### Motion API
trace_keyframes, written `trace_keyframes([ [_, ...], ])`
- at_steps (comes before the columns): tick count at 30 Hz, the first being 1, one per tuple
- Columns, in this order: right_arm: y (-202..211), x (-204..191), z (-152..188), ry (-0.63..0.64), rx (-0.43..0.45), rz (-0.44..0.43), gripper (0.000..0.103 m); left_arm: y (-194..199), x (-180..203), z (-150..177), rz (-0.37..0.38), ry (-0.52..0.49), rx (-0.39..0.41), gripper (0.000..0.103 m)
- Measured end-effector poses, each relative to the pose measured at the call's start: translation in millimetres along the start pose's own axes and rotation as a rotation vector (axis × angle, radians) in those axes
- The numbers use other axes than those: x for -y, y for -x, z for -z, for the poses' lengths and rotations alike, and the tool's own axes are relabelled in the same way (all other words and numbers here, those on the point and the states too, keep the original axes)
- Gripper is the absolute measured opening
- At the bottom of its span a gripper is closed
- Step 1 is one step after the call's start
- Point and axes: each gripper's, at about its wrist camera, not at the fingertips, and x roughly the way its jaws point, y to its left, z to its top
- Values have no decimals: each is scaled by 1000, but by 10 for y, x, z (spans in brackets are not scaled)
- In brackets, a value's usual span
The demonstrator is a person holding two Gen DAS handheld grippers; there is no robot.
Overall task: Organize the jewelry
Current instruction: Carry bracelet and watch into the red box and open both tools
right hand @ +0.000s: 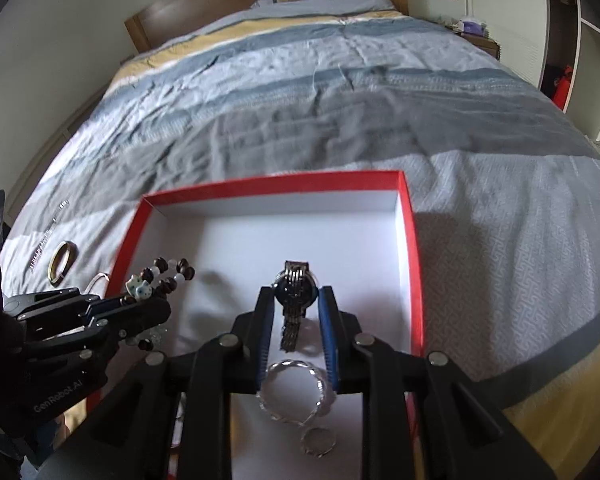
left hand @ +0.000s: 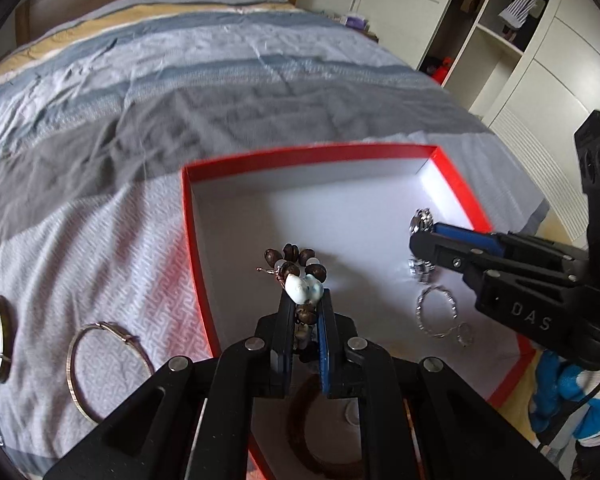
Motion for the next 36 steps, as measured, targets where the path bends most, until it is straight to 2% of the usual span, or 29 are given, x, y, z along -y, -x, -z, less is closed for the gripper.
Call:
trace_keyframes([
  [5, -40, -23, 11, 38, -12, 40, 22, -14, 13, 17, -12, -13, 15, 12],
  [7, -54, -3, 19, 36, -18, 56, 22, -1, 19, 13, -15, -19, 26, 24],
  [8, -56, -1, 23, 37, -18, 57, 22, 26, 24, 17, -16, -23, 32, 27],
  [10, -41, -10, 39, 41, -20, 64, 22, 86, 32, 9, -31, -23, 48, 47],
  [15, 54, -18, 79, 47, -21, 74, 25, 272, 64, -6, -36, -28, 81, 62],
  [20, 367, -39, 133, 38, 19, 81, 27, 552, 68, 34, -52, -15, 114, 62],
  [27, 873, -162, 301, -3, 84, 81, 31, 1111, 116, 292, -88, -6, 166, 63],
  [33, 1311, -446, 544, 1, 121, 67, 32, 1635, 93, 635, -176, 9, 192, 63],
  [36, 1472, -616, 689, 4, 132, 53, 32, 1881, 39, 836, -226, 24, 208, 69],
])
